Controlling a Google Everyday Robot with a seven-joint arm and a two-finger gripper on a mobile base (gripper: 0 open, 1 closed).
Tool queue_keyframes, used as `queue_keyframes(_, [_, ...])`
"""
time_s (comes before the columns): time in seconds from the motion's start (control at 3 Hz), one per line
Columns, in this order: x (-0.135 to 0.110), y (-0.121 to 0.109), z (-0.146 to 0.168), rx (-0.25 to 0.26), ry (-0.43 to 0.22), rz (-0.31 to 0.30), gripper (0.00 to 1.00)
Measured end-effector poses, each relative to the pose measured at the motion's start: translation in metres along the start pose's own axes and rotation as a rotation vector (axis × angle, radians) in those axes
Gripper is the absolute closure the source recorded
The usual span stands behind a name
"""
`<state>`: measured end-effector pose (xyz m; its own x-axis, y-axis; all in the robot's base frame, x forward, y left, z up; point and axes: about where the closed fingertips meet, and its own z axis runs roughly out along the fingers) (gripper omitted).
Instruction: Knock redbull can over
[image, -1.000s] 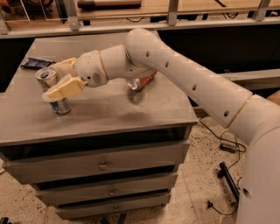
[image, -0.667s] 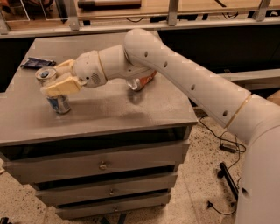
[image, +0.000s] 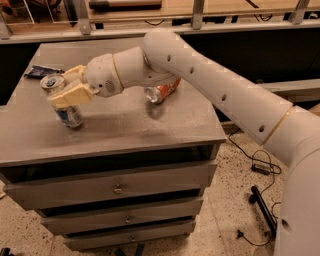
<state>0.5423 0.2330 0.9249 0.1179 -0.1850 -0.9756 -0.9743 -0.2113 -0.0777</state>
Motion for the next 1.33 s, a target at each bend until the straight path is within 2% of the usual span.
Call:
queue_keyframes(0.33, [-0.029, 0.0, -0.021, 0.025, 0.141, -0.012, 1.0])
queue_keyframes(0.67, [-0.063, -0.003, -0.046, 0.06, 0.362, -0.018, 1.0])
queue_keyframes(1.0, [-0.065, -0.03, -0.064, 0.114, 0.585, 0.043, 1.0])
queue_keyframes(1.33, [-0.037, -0.044, -0.072, 0.145, 0.819, 0.163, 1.0])
